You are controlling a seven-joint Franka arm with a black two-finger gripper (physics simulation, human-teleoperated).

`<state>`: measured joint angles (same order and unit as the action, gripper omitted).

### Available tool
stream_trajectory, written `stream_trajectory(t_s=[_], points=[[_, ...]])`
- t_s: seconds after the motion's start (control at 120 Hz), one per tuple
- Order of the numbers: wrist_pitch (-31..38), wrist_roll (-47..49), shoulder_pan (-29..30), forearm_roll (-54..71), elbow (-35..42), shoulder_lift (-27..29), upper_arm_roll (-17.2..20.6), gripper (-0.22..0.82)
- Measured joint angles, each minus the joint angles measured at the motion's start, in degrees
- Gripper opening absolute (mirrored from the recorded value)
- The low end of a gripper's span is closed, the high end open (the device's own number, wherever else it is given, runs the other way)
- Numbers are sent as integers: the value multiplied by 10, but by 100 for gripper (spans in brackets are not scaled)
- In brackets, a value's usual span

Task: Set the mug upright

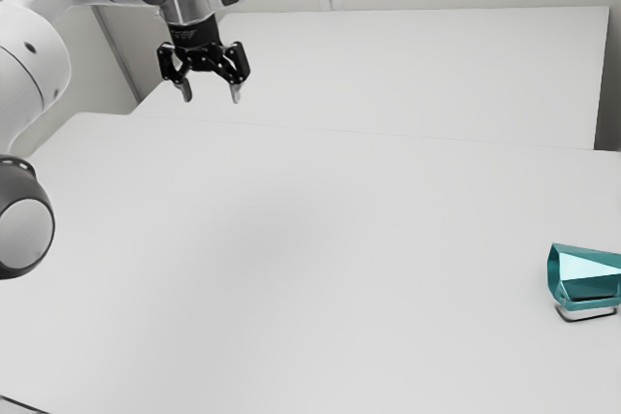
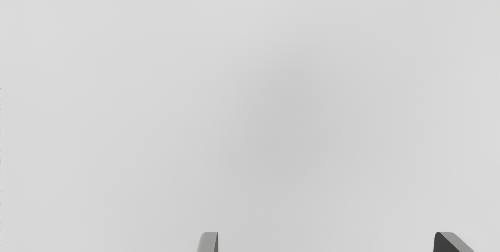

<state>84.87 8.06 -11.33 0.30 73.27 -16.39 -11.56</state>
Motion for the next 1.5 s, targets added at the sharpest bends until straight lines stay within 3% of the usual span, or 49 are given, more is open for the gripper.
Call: stream_trajectory(t_s=[0.158,0.242,0.408,0.558,0.858,1.308,1.5], points=[[-1,-4,1,0,18,18,5,60],[17,-8,-1,-18,92,49,32,60],[135,-22,-16,-171,273,105,59,60],[257,-60,-59,-368,341,76,76,60],[377,-157,-161,-586,261,-77,79,60],[467,-287,-224,-747,242,-149,136,60],[500,-331,-230,-768,181,-188,141,60]])
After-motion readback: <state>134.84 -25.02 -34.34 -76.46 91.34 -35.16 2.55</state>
